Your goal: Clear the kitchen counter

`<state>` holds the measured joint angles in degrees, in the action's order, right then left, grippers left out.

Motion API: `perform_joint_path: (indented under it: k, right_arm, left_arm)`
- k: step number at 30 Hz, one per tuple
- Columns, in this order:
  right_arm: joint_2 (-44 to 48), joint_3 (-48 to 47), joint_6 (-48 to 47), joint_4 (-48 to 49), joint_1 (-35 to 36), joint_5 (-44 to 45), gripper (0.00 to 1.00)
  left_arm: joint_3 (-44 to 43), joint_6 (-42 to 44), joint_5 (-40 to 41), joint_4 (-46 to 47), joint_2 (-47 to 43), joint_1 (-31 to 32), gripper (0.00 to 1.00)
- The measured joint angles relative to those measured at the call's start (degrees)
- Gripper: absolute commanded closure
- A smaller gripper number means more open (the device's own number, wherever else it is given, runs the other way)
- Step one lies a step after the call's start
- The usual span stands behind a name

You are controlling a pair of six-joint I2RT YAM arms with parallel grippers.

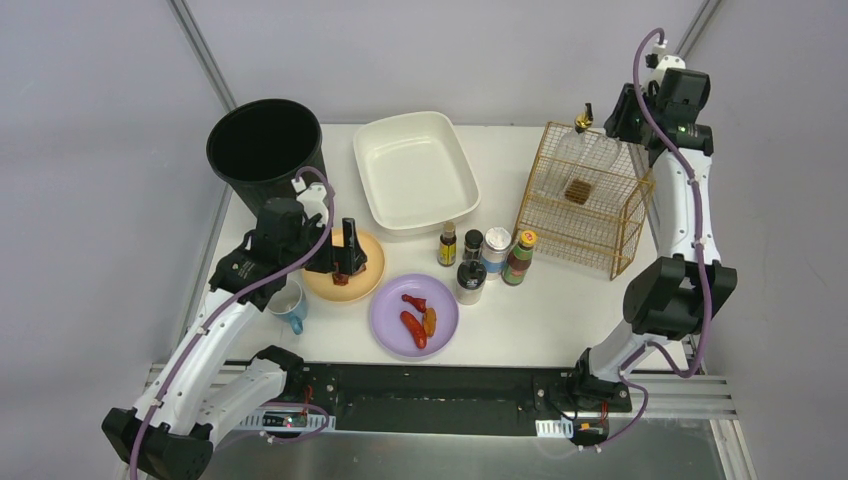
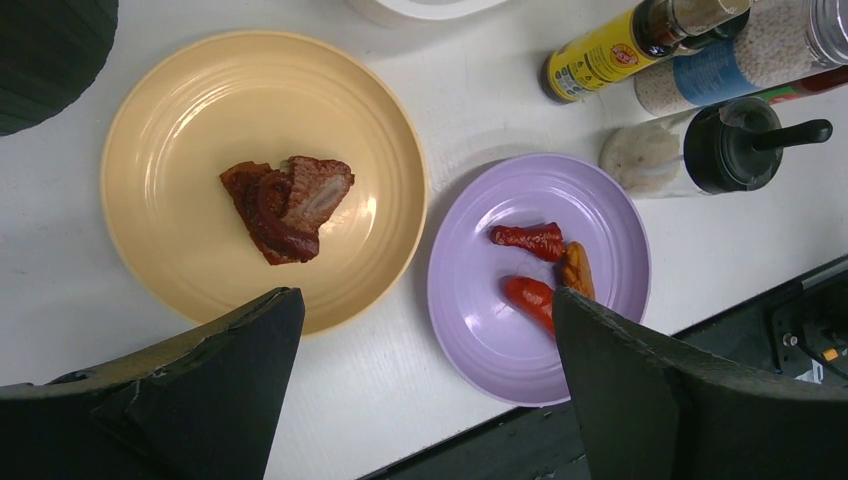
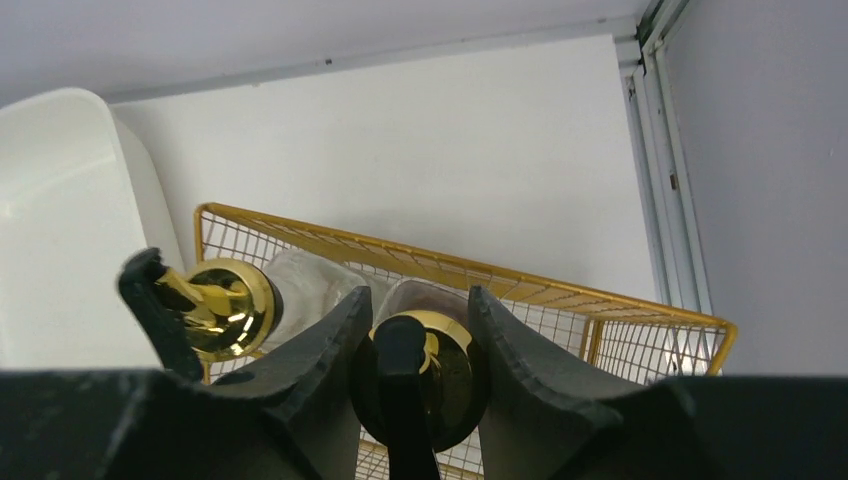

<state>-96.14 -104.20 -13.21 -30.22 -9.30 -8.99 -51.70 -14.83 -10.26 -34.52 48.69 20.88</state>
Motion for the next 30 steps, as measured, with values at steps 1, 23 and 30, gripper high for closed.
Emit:
perform_joint_path:
  k: [1, 23, 30]
  right_arm:
    - [0.11, 1.31, 0.00, 0.55, 0.00, 0.04, 1.00]
    - [3.72, 11.02, -3.80, 6.29, 5.51, 7.26, 0.71]
    - [3.85, 11.13, -2.47, 6.45, 5.60, 9.49, 0.46]
  left_arm:
    - [0.00, 0.09, 0.02, 0.00, -0.13, 0.00, 0.00]
    - [0.02, 0.48, 0.00, 0.00, -2.12, -0.02, 0.00]
    - [0.11, 0.48, 0.00, 0.00, -2.23, -0.02, 0.00]
